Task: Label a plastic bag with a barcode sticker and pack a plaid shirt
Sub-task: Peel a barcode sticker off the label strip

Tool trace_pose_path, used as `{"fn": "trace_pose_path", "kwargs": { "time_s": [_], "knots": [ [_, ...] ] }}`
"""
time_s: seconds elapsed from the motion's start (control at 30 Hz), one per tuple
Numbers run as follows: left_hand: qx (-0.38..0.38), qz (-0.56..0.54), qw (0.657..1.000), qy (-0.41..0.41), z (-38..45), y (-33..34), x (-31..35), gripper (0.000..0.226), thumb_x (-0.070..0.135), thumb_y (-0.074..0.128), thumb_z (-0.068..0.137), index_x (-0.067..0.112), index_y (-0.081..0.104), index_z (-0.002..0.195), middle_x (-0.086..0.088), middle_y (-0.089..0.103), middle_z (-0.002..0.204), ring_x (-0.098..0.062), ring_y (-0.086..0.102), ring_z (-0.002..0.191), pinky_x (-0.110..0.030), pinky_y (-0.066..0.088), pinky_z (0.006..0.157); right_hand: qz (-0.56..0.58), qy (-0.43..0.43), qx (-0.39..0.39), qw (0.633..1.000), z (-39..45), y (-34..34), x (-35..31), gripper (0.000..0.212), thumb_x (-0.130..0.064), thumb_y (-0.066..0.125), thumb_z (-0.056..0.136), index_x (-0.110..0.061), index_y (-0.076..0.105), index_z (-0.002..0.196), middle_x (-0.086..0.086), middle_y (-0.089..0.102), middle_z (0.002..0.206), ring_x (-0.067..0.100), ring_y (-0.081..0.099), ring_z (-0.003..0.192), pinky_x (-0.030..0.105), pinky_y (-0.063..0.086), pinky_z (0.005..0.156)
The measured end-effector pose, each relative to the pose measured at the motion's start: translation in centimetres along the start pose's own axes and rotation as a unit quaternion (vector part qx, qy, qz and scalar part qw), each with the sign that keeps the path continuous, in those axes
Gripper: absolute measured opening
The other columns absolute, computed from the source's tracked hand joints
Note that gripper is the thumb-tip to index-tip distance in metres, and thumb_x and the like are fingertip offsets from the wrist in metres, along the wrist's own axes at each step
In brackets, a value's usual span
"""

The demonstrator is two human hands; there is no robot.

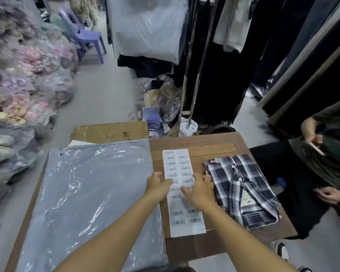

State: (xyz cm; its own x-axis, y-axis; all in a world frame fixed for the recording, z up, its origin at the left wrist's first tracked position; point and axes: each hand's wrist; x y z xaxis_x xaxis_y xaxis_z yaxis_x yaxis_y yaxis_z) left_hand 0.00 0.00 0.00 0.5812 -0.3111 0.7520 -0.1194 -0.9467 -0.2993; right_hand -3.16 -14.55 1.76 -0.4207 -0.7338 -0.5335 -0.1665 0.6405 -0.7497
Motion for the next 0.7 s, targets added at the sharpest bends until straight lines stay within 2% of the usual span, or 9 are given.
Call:
{"fn": "trace_pose_path", "kwargs": {
  "time_s": [0.1,0.2,0.27,0.3,0.33,0.4,0.43,0.57,0.7],
  "knots": [
    [-0.011,-0.064,0.997,-0.043,0.3,0.0,0.5,0.047,0.020,0.061,0.090,0.012,0.046,0.135,-0.010,0.052,0.138,-0.023,0.057,0.116,-0.035,0.049,0.097,0.037,0.030,-0.003,0.999,0.3,-0.1,-0.1,0.058,-0.030,0.073,0.087,-0.016,0.044,0.135,0.009,0.030,0.139,0.027,0.034,0.132,0.040,0.040,0.110],
    [-0.038,-0.113,0.990,-0.075,0.1,0.2,0.8,0.021,0.012,0.057,0.092,0.012,0.053,0.113,-0.011,0.060,0.123,-0.019,0.061,0.098,-0.031,0.048,0.077,0.055,0.052,-0.012,0.997,0.6,0.2,-0.1,0.057,-0.025,0.077,0.085,-0.016,0.046,0.132,0.008,0.029,0.141,0.027,0.041,0.128,0.038,0.045,0.105],
    [-0.025,-0.117,0.990,-0.074,-0.2,0.3,1.2,0.007,0.009,0.055,0.093,0.015,0.053,0.095,-0.008,0.061,0.114,-0.016,0.061,0.090,-0.029,0.047,0.071,0.058,0.057,-0.006,0.997,0.8,0.3,-0.1,0.056,-0.024,0.078,0.084,-0.017,0.047,0.130,0.008,0.029,0.141,0.024,0.043,0.124,0.035,0.046,0.101],
    [-0.019,-0.124,0.989,-0.078,0.0,0.4,1.2,0.011,0.007,0.055,0.093,0.018,0.052,0.091,-0.008,0.060,0.113,-0.016,0.060,0.089,-0.029,0.047,0.072,0.059,0.058,-0.006,0.997,0.9,0.4,0.0,0.056,-0.024,0.078,0.084,-0.017,0.047,0.130,0.007,0.030,0.141,0.022,0.043,0.119,0.033,0.045,0.098],
    [-0.024,-0.127,0.989,-0.077,0.0,0.5,1.3,0.012,0.006,0.056,0.092,0.015,0.054,0.100,-0.008,0.059,0.116,-0.018,0.060,0.094,-0.031,0.048,0.078,0.060,0.057,-0.009,0.997,1.0,0.4,-0.1,0.056,-0.024,0.078,0.084,-0.017,0.047,0.130,0.007,0.030,0.141,0.019,0.041,0.113,0.030,0.043,0.095],
    [-0.033,-0.127,0.988,-0.080,0.0,0.7,1.5,0.046,0.004,0.058,0.090,0.007,0.044,0.134,-0.008,0.056,0.127,-0.024,0.058,0.113,-0.038,0.048,0.096,0.057,0.052,-0.011,0.997,1.1,0.5,0.1,0.055,-0.026,0.077,0.085,-0.017,0.047,0.130,0.007,0.030,0.140,0.016,0.036,0.106,0.028,0.039,0.089],
    [-0.033,-0.123,0.988,-0.084,0.2,0.9,1.4,0.054,0.003,0.059,0.089,0.005,0.040,0.139,-0.008,0.058,0.129,-0.027,0.059,0.117,-0.041,0.049,0.100,0.055,0.049,-0.011,0.997,1.1,0.5,0.2,0.055,-0.027,0.077,0.085,-0.017,0.047,0.130,0.007,0.030,0.140,0.015,0.035,0.105,0.027,0.038,0.087],
    [-0.031,-0.060,0.996,-0.055,0.5,1.2,1.2,0.028,-0.004,0.065,0.083,0.004,0.068,0.110,-0.011,0.073,0.115,-0.028,0.070,0.101,-0.044,0.056,0.093,0.074,0.045,-0.018,0.996,1.3,0.4,0.8,0.050,-0.029,0.073,0.087,-0.018,0.047,0.129,0.007,0.031,0.138,0.019,0.052,0.105,0.027,0.043,0.083],
    [-0.031,-0.020,0.999,-0.005,-0.2,1.4,1.9,0.026,-0.003,0.063,0.085,0.017,0.073,0.099,-0.005,0.074,0.111,-0.022,0.070,0.098,-0.039,0.057,0.090,0.098,0.042,-0.026,0.994,1.7,-0.3,1.3,0.046,-0.033,0.073,0.086,-0.020,0.050,0.124,0.005,0.039,0.132,0.020,0.056,0.109,0.031,0.049,0.088]
  ]
}}
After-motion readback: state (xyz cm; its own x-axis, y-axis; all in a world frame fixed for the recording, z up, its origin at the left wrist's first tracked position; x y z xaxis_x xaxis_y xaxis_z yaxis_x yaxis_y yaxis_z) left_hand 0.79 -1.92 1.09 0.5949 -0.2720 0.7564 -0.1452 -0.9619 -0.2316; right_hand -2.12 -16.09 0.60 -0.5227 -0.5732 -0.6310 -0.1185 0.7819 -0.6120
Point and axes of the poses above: each hand's wrist, its own z-axis towards the middle knuckle, its own y-axis out of the palm, x = y × z
